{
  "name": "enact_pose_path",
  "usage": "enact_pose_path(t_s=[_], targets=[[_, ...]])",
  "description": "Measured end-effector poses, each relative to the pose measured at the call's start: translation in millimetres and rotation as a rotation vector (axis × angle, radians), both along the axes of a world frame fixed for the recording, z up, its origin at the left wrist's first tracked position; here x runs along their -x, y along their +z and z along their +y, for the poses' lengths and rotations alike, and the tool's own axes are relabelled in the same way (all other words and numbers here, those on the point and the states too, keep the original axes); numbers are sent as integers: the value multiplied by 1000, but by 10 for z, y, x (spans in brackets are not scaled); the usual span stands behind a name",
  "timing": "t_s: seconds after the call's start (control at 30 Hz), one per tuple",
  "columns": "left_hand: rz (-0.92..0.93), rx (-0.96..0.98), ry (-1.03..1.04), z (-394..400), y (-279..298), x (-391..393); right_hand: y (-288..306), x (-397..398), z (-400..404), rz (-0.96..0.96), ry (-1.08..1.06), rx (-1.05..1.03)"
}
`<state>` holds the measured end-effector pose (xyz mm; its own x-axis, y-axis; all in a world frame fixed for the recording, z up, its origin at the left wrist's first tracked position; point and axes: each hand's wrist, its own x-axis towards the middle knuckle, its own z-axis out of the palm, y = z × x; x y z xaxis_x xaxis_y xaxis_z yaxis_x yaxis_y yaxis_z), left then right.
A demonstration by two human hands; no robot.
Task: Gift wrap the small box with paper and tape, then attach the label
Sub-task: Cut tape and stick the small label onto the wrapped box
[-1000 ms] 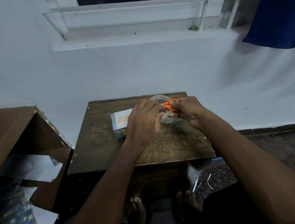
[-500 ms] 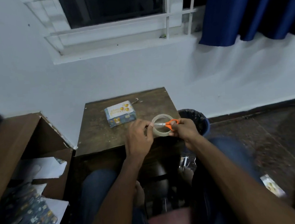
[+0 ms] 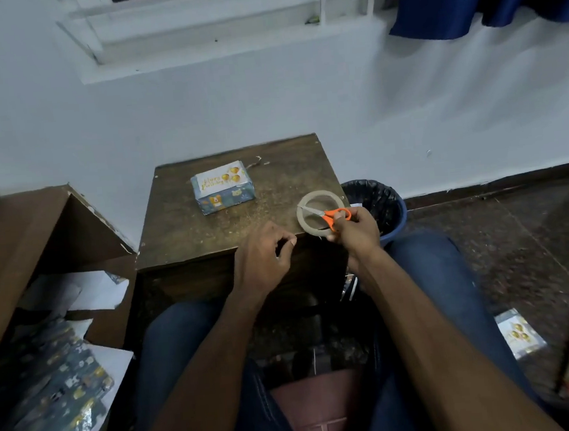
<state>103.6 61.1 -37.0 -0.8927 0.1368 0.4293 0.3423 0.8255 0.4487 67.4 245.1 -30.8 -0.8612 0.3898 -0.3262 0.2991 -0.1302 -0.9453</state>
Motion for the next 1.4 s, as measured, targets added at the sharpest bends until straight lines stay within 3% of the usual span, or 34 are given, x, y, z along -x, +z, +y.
enact_pose_path(t_s=[0.13, 0.3, 0.57, 0.77, 1.07, 1.2, 1.4], targets=[[37, -20, 25, 80, 39, 61, 22, -8, -49, 18, 51, 82], [24, 33, 52, 84, -20, 33, -16, -81, -81, 40, 24, 69], [71, 16, 147, 187, 137, 34, -67, -359, 115, 33, 152, 15], [-43, 42, 154, 263, -6, -103, -44, -606, 386, -65, 227, 31], [-273, 195, 5, 187, -21, -296, -84, -777, 613, -178, 303, -96], [-412, 272, 156, 228, -10, -285, -46, -789, 678, -249, 373, -23], [-417, 423, 328, 289, -104, -349, -326, -448, 536, -435, 280, 168]])
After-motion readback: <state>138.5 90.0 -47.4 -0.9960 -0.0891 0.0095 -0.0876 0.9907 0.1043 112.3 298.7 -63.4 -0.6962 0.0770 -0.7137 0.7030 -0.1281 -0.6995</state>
